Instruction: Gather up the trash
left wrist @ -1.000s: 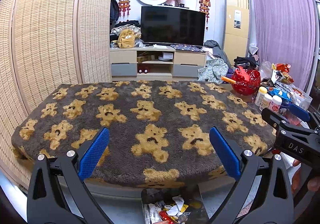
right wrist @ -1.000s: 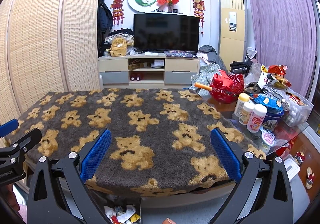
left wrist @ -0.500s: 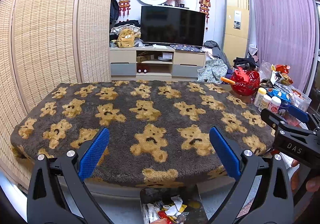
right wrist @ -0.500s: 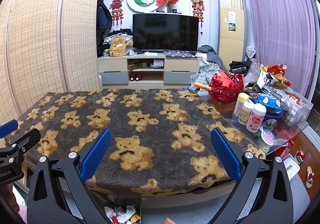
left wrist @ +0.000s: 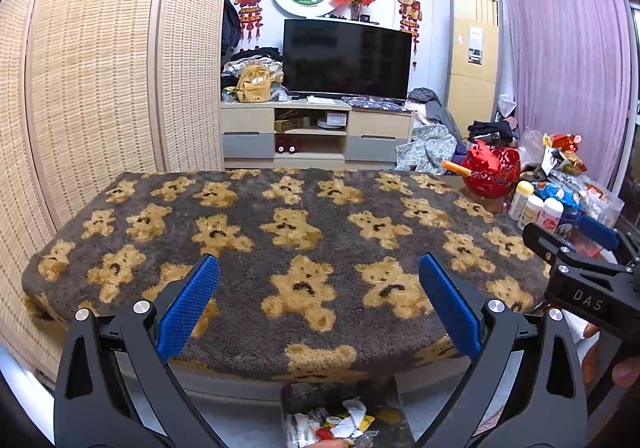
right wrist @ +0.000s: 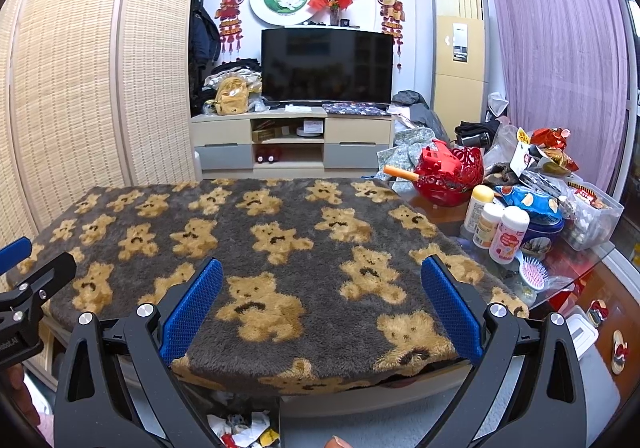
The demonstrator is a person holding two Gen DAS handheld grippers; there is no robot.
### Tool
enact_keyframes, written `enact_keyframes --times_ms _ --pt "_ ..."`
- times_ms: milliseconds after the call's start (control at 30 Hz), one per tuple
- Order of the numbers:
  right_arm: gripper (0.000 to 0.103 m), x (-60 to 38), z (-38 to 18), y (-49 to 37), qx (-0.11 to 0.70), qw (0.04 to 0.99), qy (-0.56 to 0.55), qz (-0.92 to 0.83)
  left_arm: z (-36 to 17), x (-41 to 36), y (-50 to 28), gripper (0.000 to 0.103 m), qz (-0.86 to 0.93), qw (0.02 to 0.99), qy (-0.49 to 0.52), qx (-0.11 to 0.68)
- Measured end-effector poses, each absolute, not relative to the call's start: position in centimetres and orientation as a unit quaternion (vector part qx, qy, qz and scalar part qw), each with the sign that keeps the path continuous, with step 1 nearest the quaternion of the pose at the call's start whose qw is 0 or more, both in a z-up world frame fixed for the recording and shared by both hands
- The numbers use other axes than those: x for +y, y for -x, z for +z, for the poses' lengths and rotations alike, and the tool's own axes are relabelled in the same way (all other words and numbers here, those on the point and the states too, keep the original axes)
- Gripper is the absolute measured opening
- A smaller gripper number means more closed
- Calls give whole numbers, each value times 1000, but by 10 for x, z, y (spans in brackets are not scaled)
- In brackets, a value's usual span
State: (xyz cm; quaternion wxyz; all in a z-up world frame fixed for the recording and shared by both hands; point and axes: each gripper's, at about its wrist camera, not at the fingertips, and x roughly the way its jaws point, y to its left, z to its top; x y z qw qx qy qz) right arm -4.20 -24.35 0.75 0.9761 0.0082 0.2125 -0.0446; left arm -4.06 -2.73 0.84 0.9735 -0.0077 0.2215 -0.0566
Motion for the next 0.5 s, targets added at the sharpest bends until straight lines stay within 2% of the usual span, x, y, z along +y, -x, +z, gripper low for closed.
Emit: enact_keyframes --times_ms 500 --pt "100 -245 8 44 213 976 -9 -45 8 -19 38 95 -41 974 17 224"
